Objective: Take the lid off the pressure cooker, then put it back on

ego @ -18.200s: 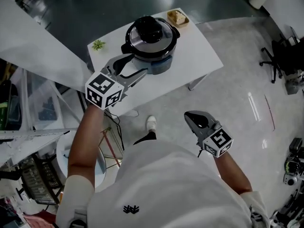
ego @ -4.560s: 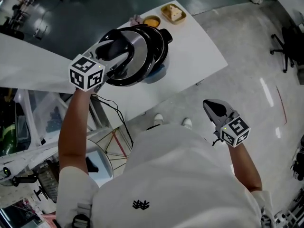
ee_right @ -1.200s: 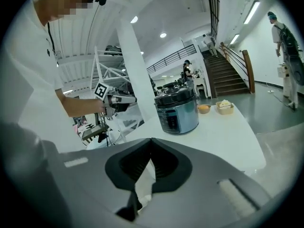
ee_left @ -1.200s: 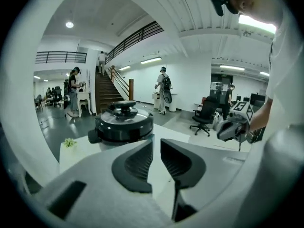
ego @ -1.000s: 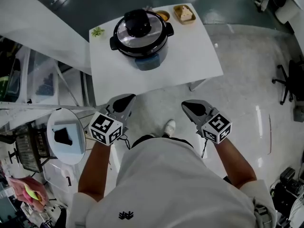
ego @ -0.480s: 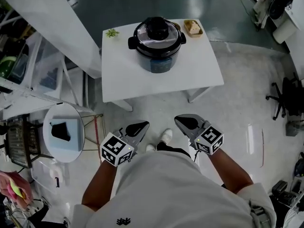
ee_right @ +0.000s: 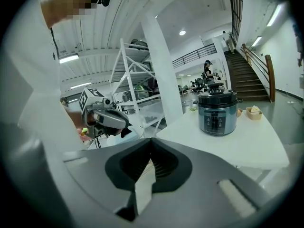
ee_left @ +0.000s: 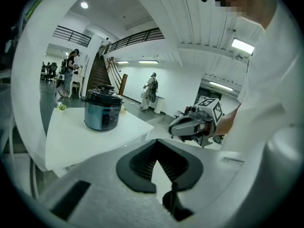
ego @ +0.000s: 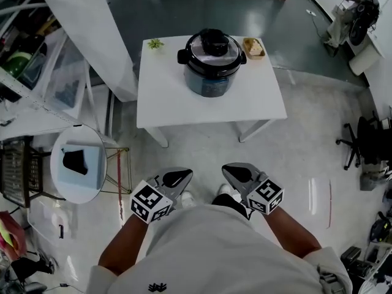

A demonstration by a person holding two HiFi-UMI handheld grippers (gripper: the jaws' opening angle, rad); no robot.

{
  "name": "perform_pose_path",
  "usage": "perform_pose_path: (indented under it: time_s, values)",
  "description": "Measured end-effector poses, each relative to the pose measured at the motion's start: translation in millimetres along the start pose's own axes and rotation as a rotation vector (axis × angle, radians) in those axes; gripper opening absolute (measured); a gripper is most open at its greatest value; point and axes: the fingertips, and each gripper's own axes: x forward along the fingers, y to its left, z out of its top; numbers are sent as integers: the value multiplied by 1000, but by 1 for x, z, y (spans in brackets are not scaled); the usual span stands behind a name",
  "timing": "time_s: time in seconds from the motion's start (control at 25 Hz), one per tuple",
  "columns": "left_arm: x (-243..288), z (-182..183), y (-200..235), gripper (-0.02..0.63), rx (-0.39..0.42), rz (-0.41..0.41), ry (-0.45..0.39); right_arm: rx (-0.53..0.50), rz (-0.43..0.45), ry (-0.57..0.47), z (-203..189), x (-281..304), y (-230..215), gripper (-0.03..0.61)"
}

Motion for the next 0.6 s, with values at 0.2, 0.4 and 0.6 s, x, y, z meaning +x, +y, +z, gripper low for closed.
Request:
perform_pose_path:
  time_s: [0.2,0.4,0.6]
  values:
    - [14,8,-9,6,-18,28,-21,-19,46,11,1,-9,-3,14]
    - [40,18,-25,6,29,53,-7,-43,67,-6,9,-28,-18,12]
    - [60,29,-39,6,-10,68,-22,-59,96,-1,6,-45,-33,12]
